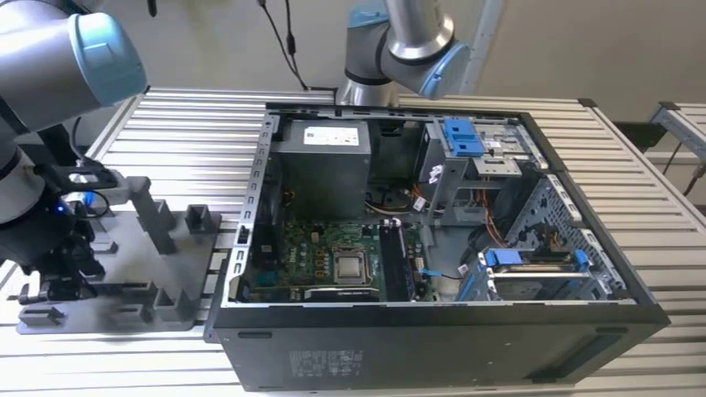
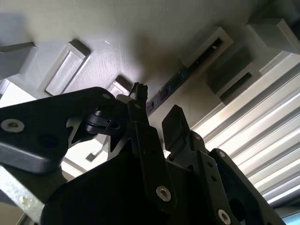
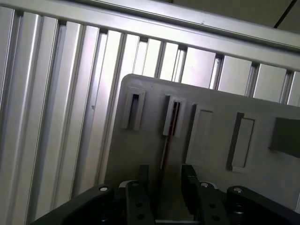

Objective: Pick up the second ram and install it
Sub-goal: 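Pick up the second ram and move it above second insertion slot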

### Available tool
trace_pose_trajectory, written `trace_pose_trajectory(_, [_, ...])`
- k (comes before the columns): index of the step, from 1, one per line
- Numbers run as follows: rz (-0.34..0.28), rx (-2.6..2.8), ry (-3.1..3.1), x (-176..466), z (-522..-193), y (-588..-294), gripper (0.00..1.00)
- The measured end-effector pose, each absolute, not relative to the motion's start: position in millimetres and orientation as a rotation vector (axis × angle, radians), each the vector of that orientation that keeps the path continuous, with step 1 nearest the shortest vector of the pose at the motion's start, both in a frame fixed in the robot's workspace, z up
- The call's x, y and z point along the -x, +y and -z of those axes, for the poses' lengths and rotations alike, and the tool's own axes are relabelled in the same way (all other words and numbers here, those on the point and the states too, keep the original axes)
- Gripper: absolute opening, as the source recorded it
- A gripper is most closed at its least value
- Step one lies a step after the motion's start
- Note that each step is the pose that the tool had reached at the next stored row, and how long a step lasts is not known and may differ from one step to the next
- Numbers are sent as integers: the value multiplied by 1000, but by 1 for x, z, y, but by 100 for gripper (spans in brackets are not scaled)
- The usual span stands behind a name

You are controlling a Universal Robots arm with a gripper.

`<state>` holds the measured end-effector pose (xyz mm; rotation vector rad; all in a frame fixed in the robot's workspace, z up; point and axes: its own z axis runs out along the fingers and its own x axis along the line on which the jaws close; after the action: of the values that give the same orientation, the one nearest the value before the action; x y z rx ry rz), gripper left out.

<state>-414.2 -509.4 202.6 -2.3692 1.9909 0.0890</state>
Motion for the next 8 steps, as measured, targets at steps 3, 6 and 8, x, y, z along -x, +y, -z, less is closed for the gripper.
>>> trace_pose_trajectory(3, [-89, 2365, 1996, 414, -200, -510, 42])
trace_pose_trajectory(6, [-89, 2361, 2001, 414, -200, -510, 42])
trace_pose_trajectory(8, [-89, 2361, 2001, 414, -200, -510, 42])
